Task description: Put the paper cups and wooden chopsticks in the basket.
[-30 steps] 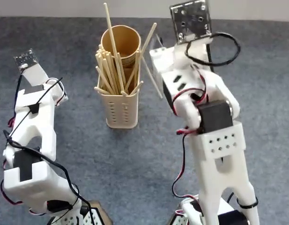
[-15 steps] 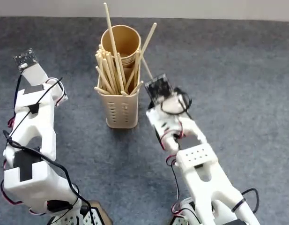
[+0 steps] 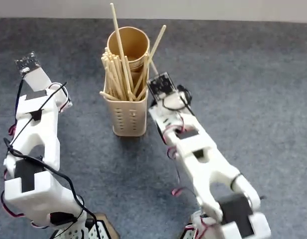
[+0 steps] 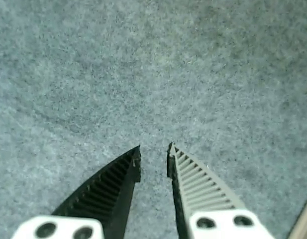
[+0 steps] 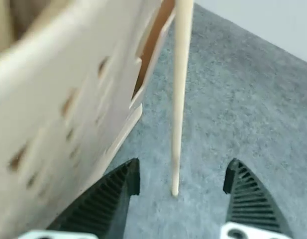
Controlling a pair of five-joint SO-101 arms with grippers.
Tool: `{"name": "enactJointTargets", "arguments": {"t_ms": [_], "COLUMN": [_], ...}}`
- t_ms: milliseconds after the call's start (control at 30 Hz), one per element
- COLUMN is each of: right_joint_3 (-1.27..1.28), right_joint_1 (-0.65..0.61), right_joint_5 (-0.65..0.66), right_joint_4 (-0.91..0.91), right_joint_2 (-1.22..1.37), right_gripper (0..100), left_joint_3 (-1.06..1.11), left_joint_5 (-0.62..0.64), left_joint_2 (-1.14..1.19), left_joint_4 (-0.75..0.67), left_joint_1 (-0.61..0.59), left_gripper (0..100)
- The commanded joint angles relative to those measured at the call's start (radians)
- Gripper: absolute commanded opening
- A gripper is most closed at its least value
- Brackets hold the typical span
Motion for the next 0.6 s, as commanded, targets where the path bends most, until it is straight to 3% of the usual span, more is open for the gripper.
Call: {"name": "enactJointTargets", "arguments": {"t_ms": [0,133,300,567], "right_joint_3": [-0.119,-0.143,-0.142,-0.150], "right_joint_1": [0.012,0.022,0.053,0.093], "right_joint_5": [0.009,0.012,0.009,0.009], "right_joint_4": [-0.013,-0.013,-0.012,0.133], "right_joint_2": [0.087,0.119,0.054,-0.196], "right_gripper": [27.3,21.8,0.0,0.4], "left_joint_3": [-0.028,-0.028,-0.028,-0.028], "left_joint_5": [0.005,0.005,0.005,0.005], "left_joint_2": [-0.005,-0.005,-0.005,-0.004], "left_joint_4": [0.006,0.005,0.003,0.003], "left_joint_1": [0.016,0.016,0.016,0.018], "left_gripper": [13,13,13,13]}}
